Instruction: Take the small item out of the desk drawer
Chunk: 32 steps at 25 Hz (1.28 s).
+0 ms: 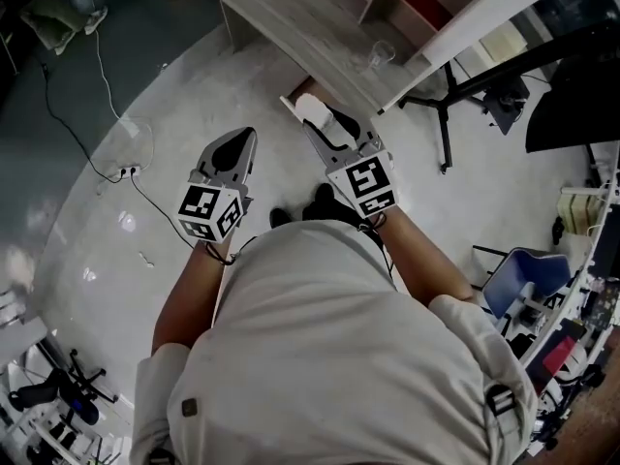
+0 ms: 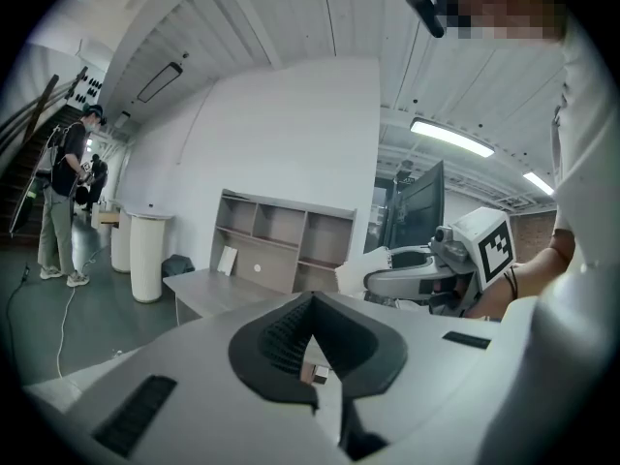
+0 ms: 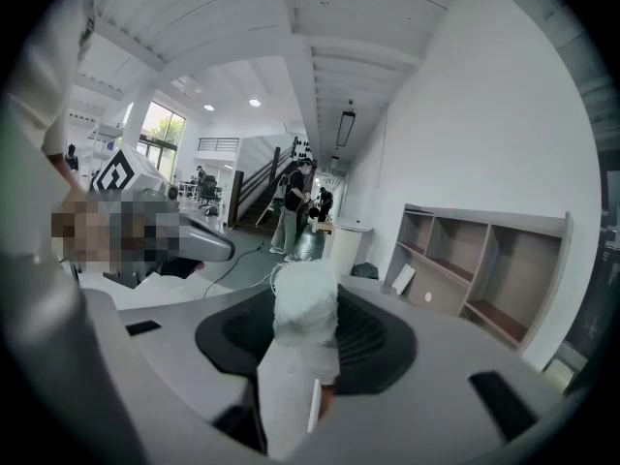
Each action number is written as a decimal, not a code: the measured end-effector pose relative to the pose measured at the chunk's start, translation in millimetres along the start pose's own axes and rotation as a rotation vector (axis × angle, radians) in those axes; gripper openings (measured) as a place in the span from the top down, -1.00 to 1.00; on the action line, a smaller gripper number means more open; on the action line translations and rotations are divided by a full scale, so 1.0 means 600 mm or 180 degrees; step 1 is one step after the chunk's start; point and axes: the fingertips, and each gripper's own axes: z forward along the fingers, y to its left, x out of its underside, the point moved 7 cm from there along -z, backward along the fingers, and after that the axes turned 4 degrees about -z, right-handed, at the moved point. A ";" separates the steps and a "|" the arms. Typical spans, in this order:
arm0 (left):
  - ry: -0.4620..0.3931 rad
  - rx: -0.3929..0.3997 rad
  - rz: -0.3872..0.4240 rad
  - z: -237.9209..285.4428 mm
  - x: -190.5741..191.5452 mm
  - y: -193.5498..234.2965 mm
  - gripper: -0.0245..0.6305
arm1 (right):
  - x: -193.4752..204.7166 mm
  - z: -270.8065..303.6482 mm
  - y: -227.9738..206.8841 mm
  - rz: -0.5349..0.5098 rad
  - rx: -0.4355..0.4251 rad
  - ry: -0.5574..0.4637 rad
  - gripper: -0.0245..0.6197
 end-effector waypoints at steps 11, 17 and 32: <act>-0.0084 -0.0132 0.0040 0.028 -0.020 -0.085 0.89 | 0.023 -0.091 -0.060 0.0065 -0.0035 -0.0113 0.40; -0.0137 -0.0168 0.0030 0.045 -0.004 -0.165 0.89 | 0.058 -0.160 -0.084 0.0108 -0.0118 -0.0177 0.40; -0.0145 -0.0164 -0.0031 0.003 0.049 -0.285 0.89 | 0.104 -0.273 -0.044 0.0076 -0.0455 -0.0222 0.40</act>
